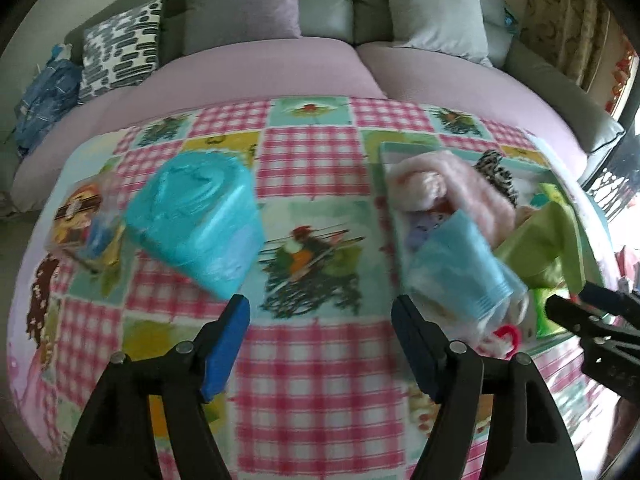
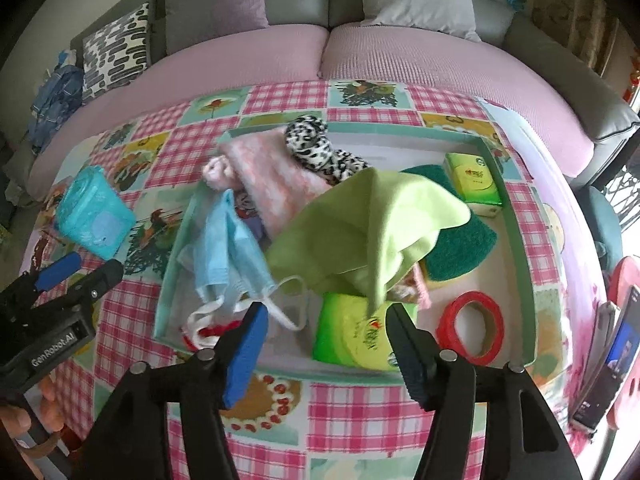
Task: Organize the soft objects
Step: 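Open the left tool to drop the mask and withdraw both tools from the tray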
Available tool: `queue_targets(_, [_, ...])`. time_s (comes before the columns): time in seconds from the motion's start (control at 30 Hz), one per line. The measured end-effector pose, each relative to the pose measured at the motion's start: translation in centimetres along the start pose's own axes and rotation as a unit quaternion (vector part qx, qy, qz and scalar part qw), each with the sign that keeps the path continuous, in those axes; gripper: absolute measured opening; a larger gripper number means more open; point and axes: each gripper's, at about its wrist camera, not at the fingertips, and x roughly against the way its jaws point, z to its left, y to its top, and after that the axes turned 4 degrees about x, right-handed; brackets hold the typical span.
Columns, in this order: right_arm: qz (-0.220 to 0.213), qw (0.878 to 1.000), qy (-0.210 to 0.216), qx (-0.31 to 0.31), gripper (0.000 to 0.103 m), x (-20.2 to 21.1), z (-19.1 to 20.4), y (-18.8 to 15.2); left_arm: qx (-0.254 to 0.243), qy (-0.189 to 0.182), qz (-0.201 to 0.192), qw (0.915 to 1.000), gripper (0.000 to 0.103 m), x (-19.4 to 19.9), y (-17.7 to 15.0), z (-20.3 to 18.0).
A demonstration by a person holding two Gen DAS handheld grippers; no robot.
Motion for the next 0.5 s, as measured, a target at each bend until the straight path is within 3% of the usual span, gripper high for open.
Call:
queue_targets(0.3, [-0.008,0.999,0.013,-0.028,0.083,-0.1,1.8,-1.3,0.019,0.026,-0.001,0.9995,0.076,0.5,-1.5,2.7])
queue_targets(0.33, [-0.008,0.999,0.012,-0.029,0.084,-0.1,2.0,-1.4,0.02,0.03,-0.002,0.9994,0.081,0.5,-1.6,3.0])
queue_targets(0.37, [-0.008,0.999,0.01,-0.03,0.086,-0.1,2.2,-1.5,0.02,0.033,-0.002,0.9993,0.093,0.5,-1.7,3.2])
queue_targets(0.5, [-0.01,0.999,-0.006,-0.037,0.103,0.1,2.8,-2.1,0.024,0.044,-0.011,0.9987,0.096,1.0,-2.1,4.0])
